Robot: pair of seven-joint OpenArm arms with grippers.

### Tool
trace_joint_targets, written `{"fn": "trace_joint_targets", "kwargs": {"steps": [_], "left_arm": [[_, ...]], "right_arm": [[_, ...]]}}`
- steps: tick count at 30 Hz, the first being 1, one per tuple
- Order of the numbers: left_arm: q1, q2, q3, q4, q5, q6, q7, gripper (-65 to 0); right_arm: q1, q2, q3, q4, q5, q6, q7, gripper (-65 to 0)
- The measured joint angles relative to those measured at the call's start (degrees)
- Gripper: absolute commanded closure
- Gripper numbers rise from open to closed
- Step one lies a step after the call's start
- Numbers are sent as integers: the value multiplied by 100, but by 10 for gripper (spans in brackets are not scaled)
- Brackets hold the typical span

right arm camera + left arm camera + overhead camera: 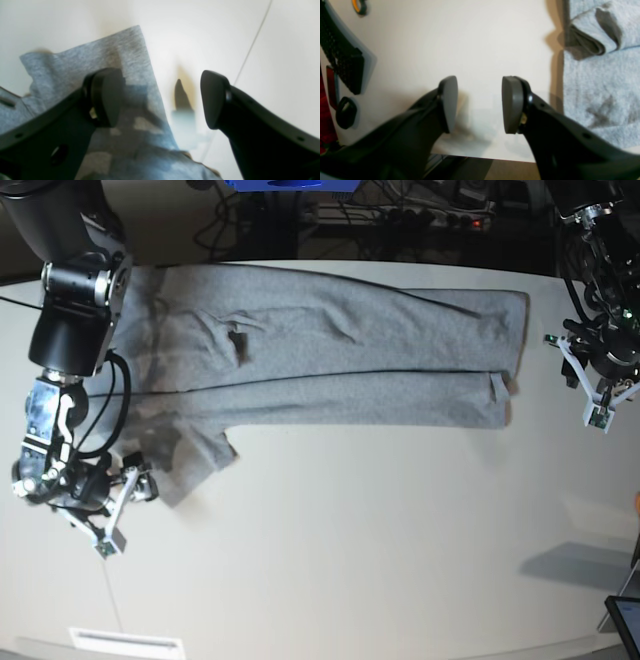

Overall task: Fold the T-shirt properly
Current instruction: 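Move the right gripper to the protruding sleeve and grasp it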

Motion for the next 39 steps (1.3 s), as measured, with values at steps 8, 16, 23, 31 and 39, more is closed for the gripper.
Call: {"fn": "trace_joint_targets", "kwargs": {"steps": [8,16,23,31,39], "left_arm": [[4,2,4,-2,-9,0,-2,-289],[4,2,4,-2,13,0,-4,-289],[-15,4,52,-2,11,0,0,-289],[-57,4,52,-2,9,0,-4,-289],[-55,4,52,-2,11,0,-2,-289]], "right_arm": [[863,-15,-7,-2159,-22,-24,710,-467],[1102,46,-17,-3012,2,-22,1239,-467],[968,81,-17,-2999,116,-13,1421,-467],[876,28,-15,-2918,192,2,1261,-440],[828,11,-11,-2911,260,4,1145,-328]]}}
